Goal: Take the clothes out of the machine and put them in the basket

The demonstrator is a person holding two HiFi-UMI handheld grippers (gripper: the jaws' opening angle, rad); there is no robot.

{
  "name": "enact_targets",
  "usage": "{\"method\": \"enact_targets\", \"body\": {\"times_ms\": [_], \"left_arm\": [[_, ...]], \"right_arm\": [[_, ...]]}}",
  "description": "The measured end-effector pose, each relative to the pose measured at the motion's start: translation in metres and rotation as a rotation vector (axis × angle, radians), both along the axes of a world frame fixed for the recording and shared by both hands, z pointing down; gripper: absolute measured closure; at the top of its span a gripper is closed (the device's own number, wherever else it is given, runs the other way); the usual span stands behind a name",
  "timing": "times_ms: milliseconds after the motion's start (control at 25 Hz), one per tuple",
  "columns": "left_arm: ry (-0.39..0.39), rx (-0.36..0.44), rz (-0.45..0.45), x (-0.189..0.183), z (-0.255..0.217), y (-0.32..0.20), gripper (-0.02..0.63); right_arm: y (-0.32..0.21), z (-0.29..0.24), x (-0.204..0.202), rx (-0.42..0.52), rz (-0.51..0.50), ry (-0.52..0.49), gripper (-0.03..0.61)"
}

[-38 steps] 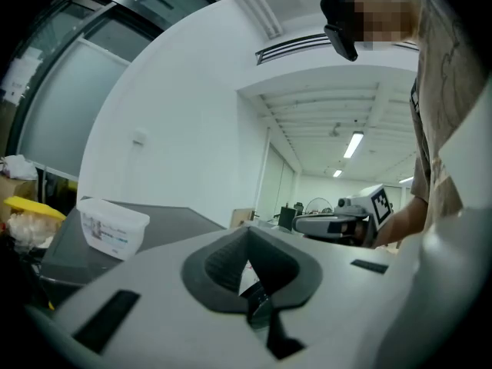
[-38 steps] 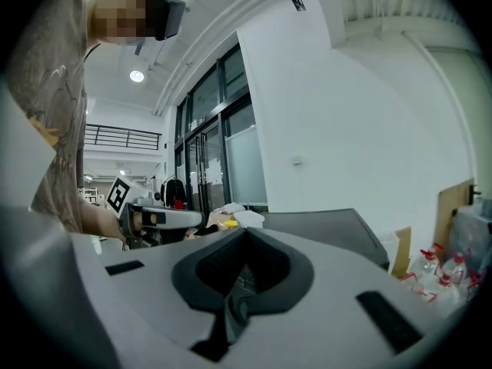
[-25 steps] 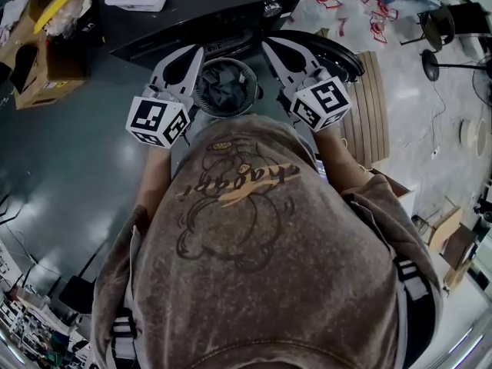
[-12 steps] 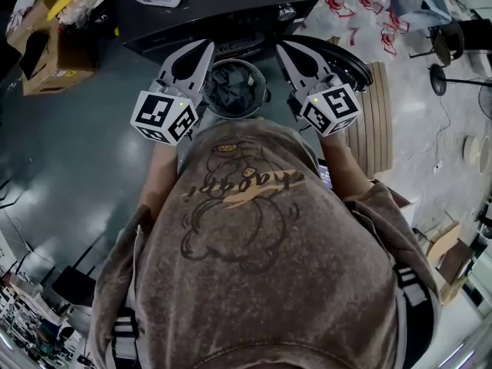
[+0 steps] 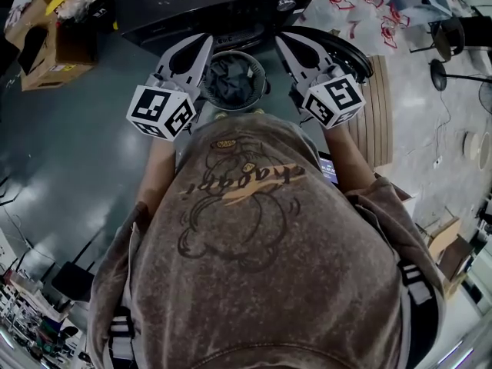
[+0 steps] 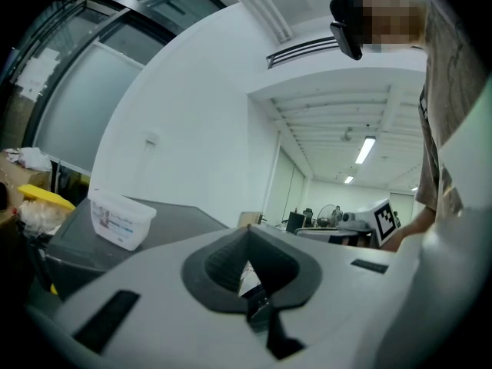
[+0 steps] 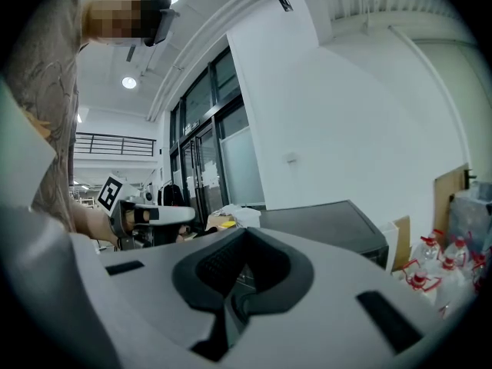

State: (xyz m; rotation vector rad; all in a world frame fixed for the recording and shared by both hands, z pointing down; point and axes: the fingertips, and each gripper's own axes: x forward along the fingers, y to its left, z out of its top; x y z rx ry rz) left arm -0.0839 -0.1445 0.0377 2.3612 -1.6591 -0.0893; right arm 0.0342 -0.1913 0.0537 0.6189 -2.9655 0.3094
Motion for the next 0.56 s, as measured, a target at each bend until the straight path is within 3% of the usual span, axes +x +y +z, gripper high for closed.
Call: {"method": "enact_targets", "body": {"times_ms": [560], "left_arm": [[-0.013, -0.016, 0.001, 0.002, 0.002, 0.016, 0.606]], "right_arm": [[0.014, 0.0, -0.004, -0.003, -0.031, -0.013, 0.583]]}}
